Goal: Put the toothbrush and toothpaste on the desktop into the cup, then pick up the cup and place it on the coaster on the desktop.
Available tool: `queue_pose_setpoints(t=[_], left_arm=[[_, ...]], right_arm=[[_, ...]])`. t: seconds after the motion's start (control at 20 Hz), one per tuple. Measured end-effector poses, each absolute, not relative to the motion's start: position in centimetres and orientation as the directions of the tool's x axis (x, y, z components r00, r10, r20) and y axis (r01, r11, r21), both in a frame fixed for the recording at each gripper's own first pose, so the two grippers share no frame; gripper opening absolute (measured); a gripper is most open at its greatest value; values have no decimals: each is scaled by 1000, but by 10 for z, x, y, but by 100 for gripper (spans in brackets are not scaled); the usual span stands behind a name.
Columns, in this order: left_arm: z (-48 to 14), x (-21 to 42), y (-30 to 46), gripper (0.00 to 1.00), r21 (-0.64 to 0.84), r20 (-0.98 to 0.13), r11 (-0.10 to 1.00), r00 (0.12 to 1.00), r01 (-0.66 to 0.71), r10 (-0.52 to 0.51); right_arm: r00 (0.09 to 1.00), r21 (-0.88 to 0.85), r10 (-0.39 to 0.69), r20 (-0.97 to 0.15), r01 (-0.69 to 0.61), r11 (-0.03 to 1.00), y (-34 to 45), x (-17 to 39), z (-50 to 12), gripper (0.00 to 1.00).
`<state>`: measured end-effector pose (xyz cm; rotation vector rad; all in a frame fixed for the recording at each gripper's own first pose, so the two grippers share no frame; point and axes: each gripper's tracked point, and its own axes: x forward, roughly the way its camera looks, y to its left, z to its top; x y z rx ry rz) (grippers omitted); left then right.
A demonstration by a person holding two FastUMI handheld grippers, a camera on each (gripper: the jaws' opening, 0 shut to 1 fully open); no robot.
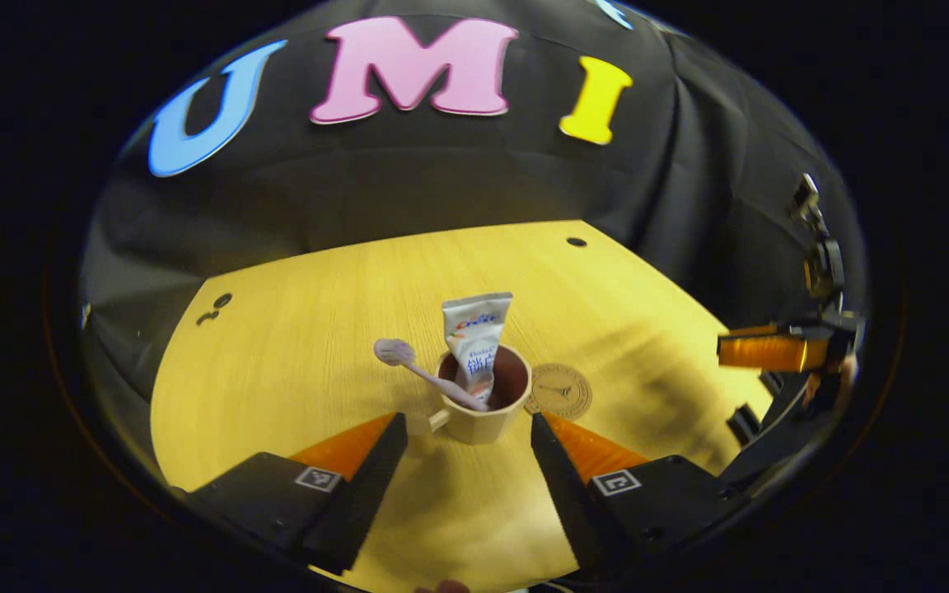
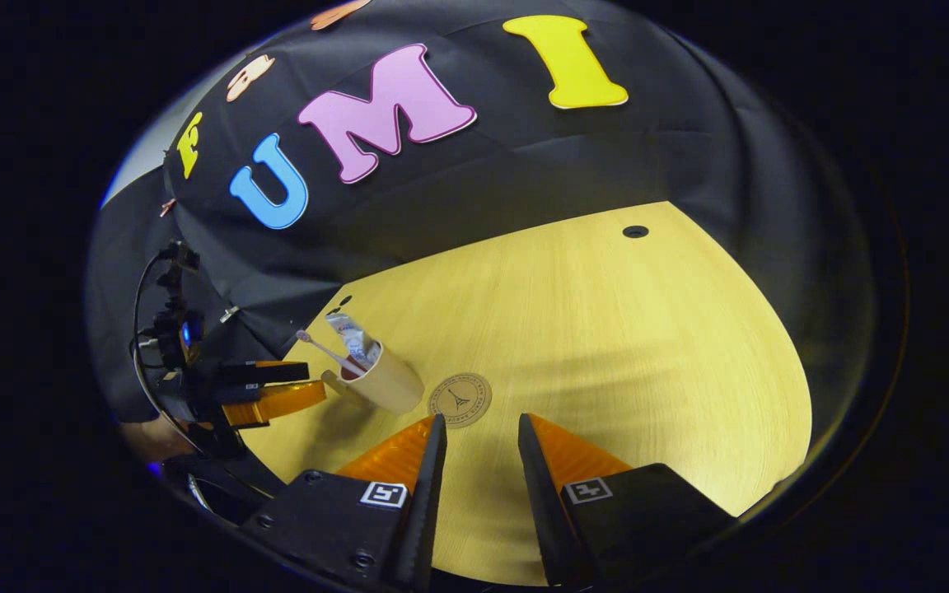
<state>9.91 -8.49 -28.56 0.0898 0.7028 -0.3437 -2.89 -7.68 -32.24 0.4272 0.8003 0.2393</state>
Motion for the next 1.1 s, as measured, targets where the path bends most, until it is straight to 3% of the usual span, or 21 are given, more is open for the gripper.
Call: queue_pose_setpoints(t=[0.05, 0.25, 0.8, 1.0, 1.1], left_arm=[[-284, 99, -81, 96, -14, -655, 928, 698, 372, -290], [-297, 94, -71, 95, -67, -722, 873, 580, 484, -377], [-352, 127, -49, 97, -76, -856, 727, 330, 682, -399], [-366, 129, -54, 94, -62, -900, 654, 240, 754, -363], [-368, 132, -60, 81, -49, -907, 629, 230, 776, -354]], right_arm=[[679, 448, 354, -643, -41, 893, -80, -31, -324, 54], [693, 432, 310, -651, 4, 902, -94, -39, -321, 54], [706, 404, 178, -685, 165, 900, -120, -66, -320, 54], [706, 397, 149, -692, 200, 896, -126, -76, -322, 54], [701, 397, 135, -700, 224, 890, -131, -83, -326, 54]])
